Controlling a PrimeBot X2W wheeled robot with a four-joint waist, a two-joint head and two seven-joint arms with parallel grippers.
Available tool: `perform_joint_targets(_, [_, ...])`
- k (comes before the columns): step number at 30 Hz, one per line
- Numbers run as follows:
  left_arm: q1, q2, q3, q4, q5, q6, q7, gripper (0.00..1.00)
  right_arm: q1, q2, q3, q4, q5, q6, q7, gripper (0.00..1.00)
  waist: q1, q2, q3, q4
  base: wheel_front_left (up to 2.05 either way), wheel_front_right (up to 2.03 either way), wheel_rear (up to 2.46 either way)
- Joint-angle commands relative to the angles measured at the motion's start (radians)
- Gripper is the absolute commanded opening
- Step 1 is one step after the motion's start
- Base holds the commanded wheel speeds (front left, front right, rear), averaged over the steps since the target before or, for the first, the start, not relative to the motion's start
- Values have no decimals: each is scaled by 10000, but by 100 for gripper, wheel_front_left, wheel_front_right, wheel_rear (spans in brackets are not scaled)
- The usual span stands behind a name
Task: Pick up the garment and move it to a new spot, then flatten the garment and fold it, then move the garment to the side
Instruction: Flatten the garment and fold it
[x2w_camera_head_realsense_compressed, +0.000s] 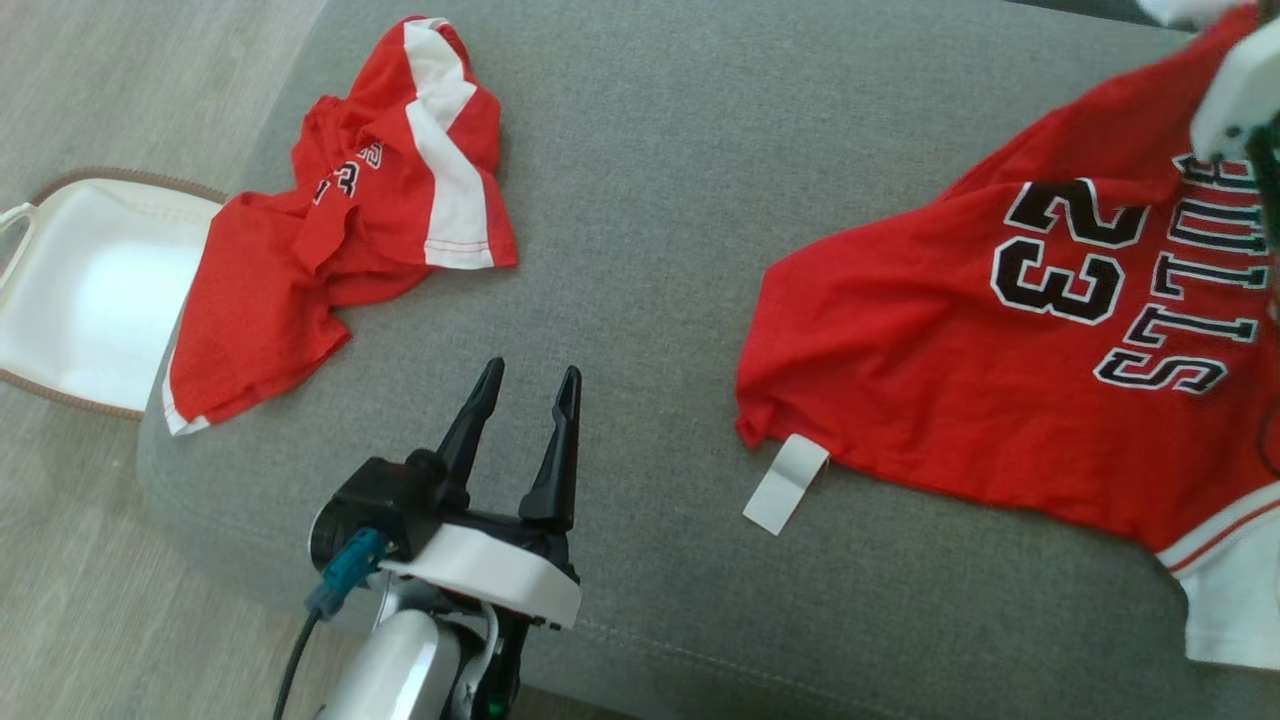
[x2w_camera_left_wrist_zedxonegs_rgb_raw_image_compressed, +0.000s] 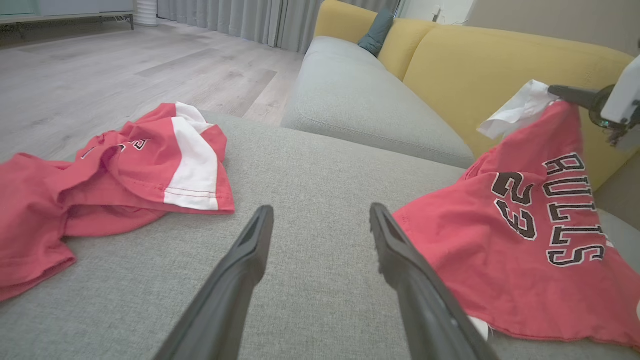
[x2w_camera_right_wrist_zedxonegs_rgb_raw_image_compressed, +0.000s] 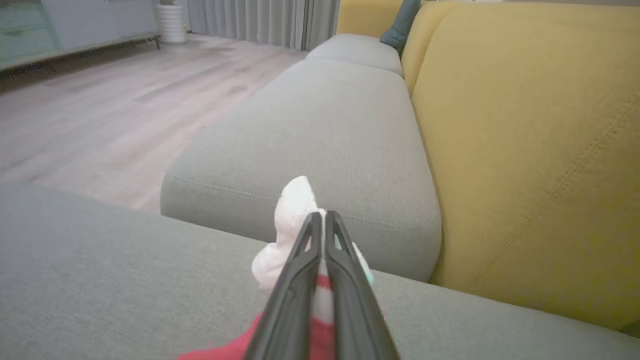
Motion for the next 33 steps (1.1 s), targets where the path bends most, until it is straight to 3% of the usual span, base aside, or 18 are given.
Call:
perform_joint_targets(1, [-113, 10, 213, -334, -21, 40, -122, 100, -295, -31, -16, -256, -147, -9, 17, 100, -1, 0, 15, 17, 0, 0, 0])
perform_joint_targets(10, [-129, 10, 439, -301, 60, 84, -122, 100, 121, 398, -818, 10, -1462, -9, -447, 100, -1, 0, -268, -274, 0, 0, 0])
perform_joint_targets(15, [-28, 10, 741, -321, 191, 84, -122, 100, 404, 999, -877, 186, -1121, -9, -1519, 100, -1, 0, -833, -804, 0, 0, 0])
perform_joint_targets(21, [245, 10, 1093, -389, 281, 94, -122, 100, 1113, 1802, -111, 322, -29, -9, -2414, 100, -1, 0, -1564, -1569, 0, 0, 0])
perform_joint_targets(25, [484, 10, 1322, -426, 322, 110, -122, 100, 2156, 2112, 803, -366, 1025, -9, -2551, 100, -1, 0, -1953, -2023, 0, 0, 0])
perform_joint_targets(33, [1001, 10, 1542, -323, 254, 19, -122, 100, 5558, 2239, 2023, -3717, 2886, -9, -2564, 100, -1, 0, -2437, -2733, 0, 0, 0])
